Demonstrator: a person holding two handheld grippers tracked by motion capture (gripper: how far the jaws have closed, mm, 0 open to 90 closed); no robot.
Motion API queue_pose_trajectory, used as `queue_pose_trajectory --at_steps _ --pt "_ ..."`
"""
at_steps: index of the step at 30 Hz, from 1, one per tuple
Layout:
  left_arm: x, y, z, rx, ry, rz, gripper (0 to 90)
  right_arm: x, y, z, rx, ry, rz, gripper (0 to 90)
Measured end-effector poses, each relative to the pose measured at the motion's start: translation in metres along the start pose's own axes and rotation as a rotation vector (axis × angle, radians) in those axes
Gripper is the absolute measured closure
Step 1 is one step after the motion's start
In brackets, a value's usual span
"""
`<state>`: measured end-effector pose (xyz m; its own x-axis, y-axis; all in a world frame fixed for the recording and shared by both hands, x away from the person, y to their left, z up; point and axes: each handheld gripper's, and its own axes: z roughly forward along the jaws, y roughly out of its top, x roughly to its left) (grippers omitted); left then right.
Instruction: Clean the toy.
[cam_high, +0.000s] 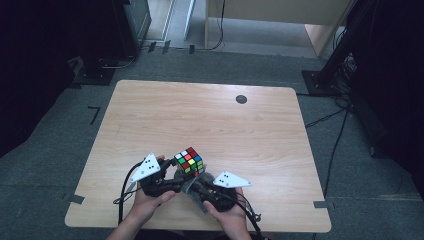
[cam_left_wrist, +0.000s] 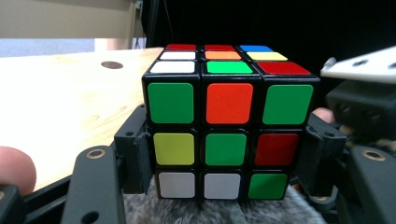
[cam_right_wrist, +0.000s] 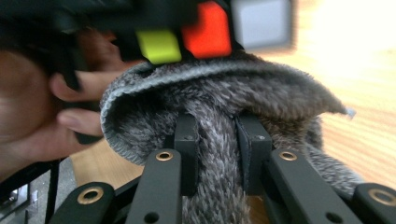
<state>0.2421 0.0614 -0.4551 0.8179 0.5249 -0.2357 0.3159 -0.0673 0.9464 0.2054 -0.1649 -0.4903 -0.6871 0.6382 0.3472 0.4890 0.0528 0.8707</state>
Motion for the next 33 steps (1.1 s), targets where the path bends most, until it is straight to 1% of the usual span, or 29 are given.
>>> queue_pose_trajectory --at_steps 1,2,3,4,7,9,10,11,12,13,14,15,17,19,20,21,23,24,25,28,30,31,33 --pt "0.000 0.000 0.000 -0.001 -0.003 -0.002 34.3 0.002 0.002 -0.001 -0.005 0.000 -0.010 74.1" --pt "0.000 0.000 0.000 -0.004 -0.006 -0.004 34.4 0.001 0.004 -0.003 -0.005 -0.011 -0.013 74.2" --pt "0.000 0.000 -0.001 -0.010 -0.007 -0.005 34.3 -0.002 0.006 -0.005 -0.012 -0.023 -0.006 74.2" --pt "0.000 0.000 -0.001 -0.014 -0.008 -0.007 34.4 -0.006 0.007 -0.009 -0.022 -0.040 0.005 74.3" --pt "0.001 0.001 -0.003 -0.019 -0.003 -0.006 34.4 -0.023 0.010 -0.021 -0.065 -0.098 0.086 74.4" --pt "0.002 0.002 -0.004 -0.018 0.004 -0.007 34.3 -0.031 0.012 -0.029 -0.099 -0.121 0.112 74.3" --pt "0.002 0.002 -0.004 -0.022 0.004 -0.011 34.3 -0.034 0.013 -0.032 -0.116 -0.134 0.117 74.3" --pt "0.002 0.002 -0.004 -0.026 0.003 -0.012 34.4 -0.036 0.013 -0.034 -0.120 -0.140 0.120 74.3" --pt "0.003 0.002 -0.004 -0.028 0.003 -0.015 34.3 -0.035 0.012 -0.034 -0.125 -0.136 0.128 74.3" --pt "0.003 0.003 -0.004 -0.031 0.000 -0.020 34.3 -0.034 0.010 -0.032 -0.130 -0.119 0.138 74.3" --pt "0.004 0.003 -0.004 -0.033 0.000 -0.027 34.3 -0.031 0.008 -0.029 -0.128 -0.108 0.138 74.2" --pt "0.004 0.002 -0.003 -0.033 0.000 -0.029 34.3 -0.026 0.006 -0.023 -0.105 -0.092 0.131 74.2" --pt "0.003 0.001 -0.002 -0.026 -0.004 -0.025 34.4 -0.016 0.001 -0.012 -0.066 -0.043 0.112 74.1" --pt "0.002 0.000 0.000 -0.011 -0.002 -0.012 34.4 -0.005 -0.001 -0.003 -0.035 0.004 0.077 74.0" --pt "0.001 -0.001 0.000 -0.008 -0.004 -0.010 34.4 0.000 -0.001 0.000 -0.023 0.016 0.057 74.1" --pt "0.000 -0.001 0.000 -0.009 -0.006 -0.007 34.4 0.003 0.000 0.000 -0.019 0.014 0.037 74.1" --pt "0.001 -0.001 -0.001 -0.016 -0.009 -0.012 34.4 0.002 0.003 -0.003 -0.022 -0.006 0.023 74.2" --pt "0.001 0.000 -0.001 -0.022 -0.010 -0.015 34.4 -0.002 0.005 -0.006 -0.031 -0.015 0.031 74.3" --pt "0.002 0.000 -0.002 -0.027 -0.009 -0.019 34.4 -0.006 0.007 -0.009 -0.039 -0.034 0.044 74.3" --pt "0.004 0.001 -0.005 -0.033 -0.003 -0.022 34.3 -0.021 0.011 -0.021 -0.083 -0.089 0.106 74.4" --pt "0.006 0.001 -0.005 -0.030 0.007 -0.022 34.4 -0.029 0.013 -0.029 -0.115 -0.118 0.130 74.3" --pt "0.006 0.001 -0.006 -0.030 0.010 -0.026 34.4 -0.033 0.014 -0.032 -0.127 -0.132 0.128 74.2" --pt "0.008 0.002 -0.006 -0.027 0.017 -0.024 34.4 -0.040 0.016 -0.039 -0.149 -0.180 0.112 73.8"
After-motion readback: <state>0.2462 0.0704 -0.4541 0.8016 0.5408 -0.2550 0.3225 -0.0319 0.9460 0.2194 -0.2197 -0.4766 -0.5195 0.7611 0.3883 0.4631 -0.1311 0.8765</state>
